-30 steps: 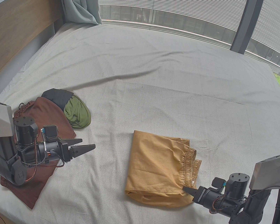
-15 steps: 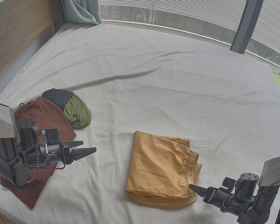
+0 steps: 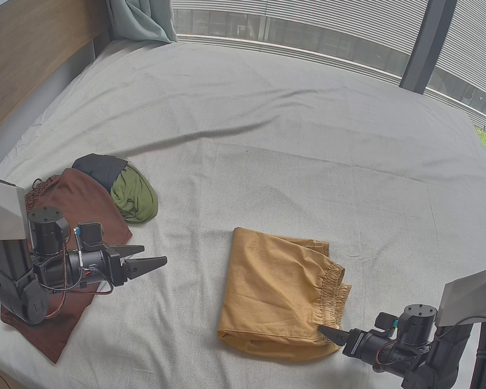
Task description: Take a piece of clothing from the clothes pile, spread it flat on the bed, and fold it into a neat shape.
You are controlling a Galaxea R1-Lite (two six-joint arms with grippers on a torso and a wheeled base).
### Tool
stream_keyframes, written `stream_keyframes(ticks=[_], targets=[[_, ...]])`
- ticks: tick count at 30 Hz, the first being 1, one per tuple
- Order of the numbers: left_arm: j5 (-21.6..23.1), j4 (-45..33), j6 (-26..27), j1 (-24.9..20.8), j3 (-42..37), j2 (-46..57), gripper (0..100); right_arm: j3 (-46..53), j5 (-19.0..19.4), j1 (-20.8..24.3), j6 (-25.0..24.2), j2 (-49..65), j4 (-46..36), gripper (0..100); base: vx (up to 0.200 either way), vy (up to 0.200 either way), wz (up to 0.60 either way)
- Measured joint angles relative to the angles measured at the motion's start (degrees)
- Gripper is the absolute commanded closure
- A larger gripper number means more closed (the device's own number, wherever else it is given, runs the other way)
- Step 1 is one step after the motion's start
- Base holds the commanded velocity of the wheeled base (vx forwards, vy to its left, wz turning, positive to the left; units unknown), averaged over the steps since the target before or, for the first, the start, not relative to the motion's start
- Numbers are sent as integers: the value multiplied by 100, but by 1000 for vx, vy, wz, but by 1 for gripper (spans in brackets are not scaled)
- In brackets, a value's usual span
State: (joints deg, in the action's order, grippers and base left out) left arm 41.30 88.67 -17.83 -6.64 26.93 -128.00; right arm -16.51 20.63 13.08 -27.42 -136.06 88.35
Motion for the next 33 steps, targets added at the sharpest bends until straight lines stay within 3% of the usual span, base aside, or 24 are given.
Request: stream_keyframes(ticks=[12, 22, 23, 33], targets=[[0, -2, 2, -2, -4, -2, 0, -491, -5, 497, -1142, -82, 1, 0, 0, 0, 0], [0, 0, 2, -5, -1, -2, 0, -636, -24, 563, -1197, 15, 6, 0, 0, 0, 0], [0, -2, 5, -2, 2, -2, 0, -634, -27, 566, -1197, 15, 6, 100, 0, 0, 0], [-2, 0, 167, 12, 20, -4, 0, -612, -21, 588, -1200, 6, 12, 100, 0, 0, 0]])
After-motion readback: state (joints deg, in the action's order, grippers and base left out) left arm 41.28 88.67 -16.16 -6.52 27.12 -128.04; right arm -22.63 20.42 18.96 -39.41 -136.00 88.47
